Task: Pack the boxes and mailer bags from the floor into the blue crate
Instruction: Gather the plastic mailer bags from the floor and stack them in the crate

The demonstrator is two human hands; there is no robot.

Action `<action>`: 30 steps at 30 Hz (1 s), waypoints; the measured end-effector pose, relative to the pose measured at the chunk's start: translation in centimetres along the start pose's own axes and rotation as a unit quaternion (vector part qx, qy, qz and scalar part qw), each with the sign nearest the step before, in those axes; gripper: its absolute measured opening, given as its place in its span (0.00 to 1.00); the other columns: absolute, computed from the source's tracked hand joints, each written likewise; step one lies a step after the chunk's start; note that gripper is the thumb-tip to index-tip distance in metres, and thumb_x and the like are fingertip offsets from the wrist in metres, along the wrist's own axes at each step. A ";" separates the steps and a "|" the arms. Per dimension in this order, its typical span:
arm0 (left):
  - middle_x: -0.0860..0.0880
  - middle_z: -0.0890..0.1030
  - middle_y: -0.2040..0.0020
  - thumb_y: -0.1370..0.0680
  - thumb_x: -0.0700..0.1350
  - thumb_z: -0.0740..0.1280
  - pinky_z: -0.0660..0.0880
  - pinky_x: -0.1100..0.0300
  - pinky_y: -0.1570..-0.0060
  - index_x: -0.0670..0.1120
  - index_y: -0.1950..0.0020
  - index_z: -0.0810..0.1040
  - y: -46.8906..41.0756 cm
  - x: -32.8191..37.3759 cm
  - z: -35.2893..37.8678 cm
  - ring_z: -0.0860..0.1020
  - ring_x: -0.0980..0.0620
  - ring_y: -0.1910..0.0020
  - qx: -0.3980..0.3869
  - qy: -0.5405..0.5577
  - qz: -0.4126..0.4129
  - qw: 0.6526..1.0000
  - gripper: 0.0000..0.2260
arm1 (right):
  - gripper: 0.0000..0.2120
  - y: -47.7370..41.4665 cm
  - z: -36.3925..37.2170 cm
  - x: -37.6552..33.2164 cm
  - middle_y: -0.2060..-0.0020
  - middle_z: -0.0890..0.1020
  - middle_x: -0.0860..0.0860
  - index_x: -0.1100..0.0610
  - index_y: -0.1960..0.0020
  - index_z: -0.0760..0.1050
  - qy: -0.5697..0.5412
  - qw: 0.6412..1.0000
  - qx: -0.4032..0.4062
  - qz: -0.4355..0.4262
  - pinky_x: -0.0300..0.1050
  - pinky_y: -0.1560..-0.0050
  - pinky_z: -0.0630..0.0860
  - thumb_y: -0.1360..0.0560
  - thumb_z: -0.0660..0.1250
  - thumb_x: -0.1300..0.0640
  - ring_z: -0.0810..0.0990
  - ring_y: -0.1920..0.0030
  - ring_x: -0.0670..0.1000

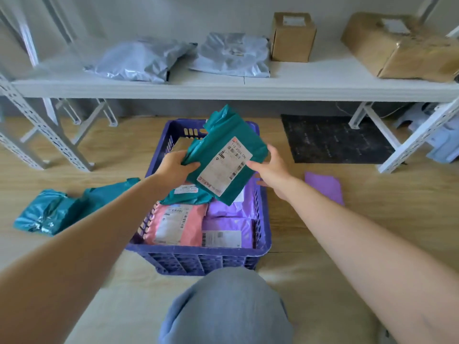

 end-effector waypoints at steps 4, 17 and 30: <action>0.41 0.78 0.44 0.21 0.37 0.64 0.81 0.56 0.67 0.39 0.41 0.73 0.0 -4.2 -1.2 0.79 0.43 0.51 0.009 0.080 -0.080 0.994 0.09 | 0.34 0.0 4.4 2.3 0.37 0.75 0.51 0.49 0.27 0.55 0.016 0.997 -0.056 0.053 0.53 0.49 0.78 0.26 0.70 0.59 0.78 0.43 0.54; 0.41 0.74 0.41 0.23 0.43 0.66 0.79 0.45 0.52 0.39 0.35 0.65 -1.6 -14.1 -0.8 0.77 0.39 0.46 -0.010 -0.148 -0.192 0.970 0.19 | 0.40 -1.8 9.7 8.4 0.33 0.72 0.51 0.47 0.25 0.56 0.118 0.985 -0.097 0.084 0.53 0.41 0.77 0.29 0.72 0.65 0.74 0.37 0.54; 0.49 0.36 0.23 0.18 0.56 0.48 0.49 0.40 0.28 0.56 0.23 0.39 -2.5 -15.5 1.8 0.40 0.46 0.23 -0.059 -0.457 0.023 0.887 0.27 | 0.33 -2.9 12.8 10.4 0.23 0.35 0.50 0.41 0.23 0.44 0.482 0.851 -0.183 -0.101 0.56 0.24 0.48 0.22 0.58 0.42 0.36 0.23 0.53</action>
Point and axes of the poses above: each hand's wrist, its own y-axis away from the middle knuckle, its own z-axis out of the palm, x = y × z, the point moved 1 cm from there along -y, towards the middle knuckle
